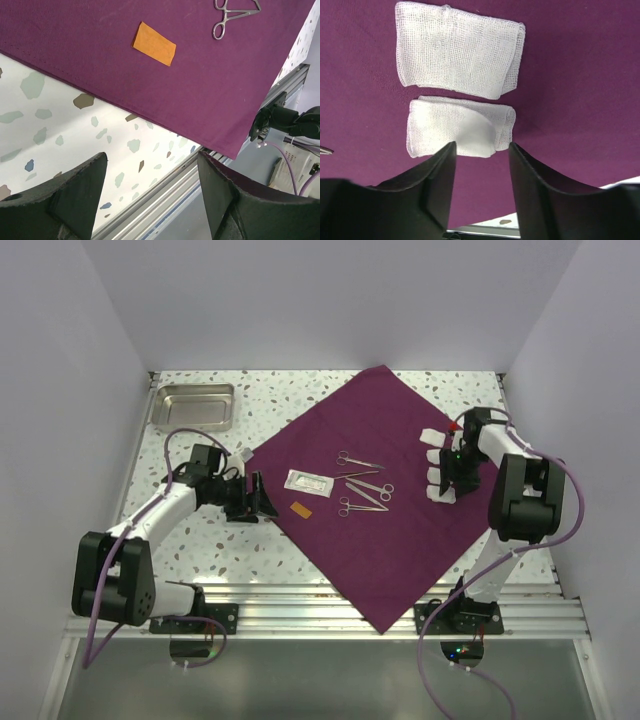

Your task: Prepare the surgical pack

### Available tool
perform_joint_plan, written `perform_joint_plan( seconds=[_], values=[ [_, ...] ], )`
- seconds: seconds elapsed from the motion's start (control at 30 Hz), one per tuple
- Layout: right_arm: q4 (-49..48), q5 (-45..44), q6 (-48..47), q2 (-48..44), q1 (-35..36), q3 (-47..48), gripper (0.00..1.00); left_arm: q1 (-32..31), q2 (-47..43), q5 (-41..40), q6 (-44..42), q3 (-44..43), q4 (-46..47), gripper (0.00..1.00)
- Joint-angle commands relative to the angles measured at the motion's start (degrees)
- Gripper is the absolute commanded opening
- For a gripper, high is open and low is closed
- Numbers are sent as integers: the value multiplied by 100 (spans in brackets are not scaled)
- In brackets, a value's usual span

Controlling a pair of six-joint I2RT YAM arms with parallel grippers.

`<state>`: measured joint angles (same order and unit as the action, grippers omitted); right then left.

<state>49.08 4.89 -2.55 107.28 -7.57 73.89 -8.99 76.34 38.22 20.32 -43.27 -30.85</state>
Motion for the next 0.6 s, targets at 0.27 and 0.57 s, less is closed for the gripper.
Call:
perform_joint_plan(
  seconds=[0.27, 0.57],
  values=[
    [-127, 152, 193, -77, -130, -15, 54, 56, 4, 186, -142, -41, 202, 77],
    [-285, 487, 211, 223, -130, 56, 51, 56, 4, 160, -107, -33, 176, 77]
  ],
)
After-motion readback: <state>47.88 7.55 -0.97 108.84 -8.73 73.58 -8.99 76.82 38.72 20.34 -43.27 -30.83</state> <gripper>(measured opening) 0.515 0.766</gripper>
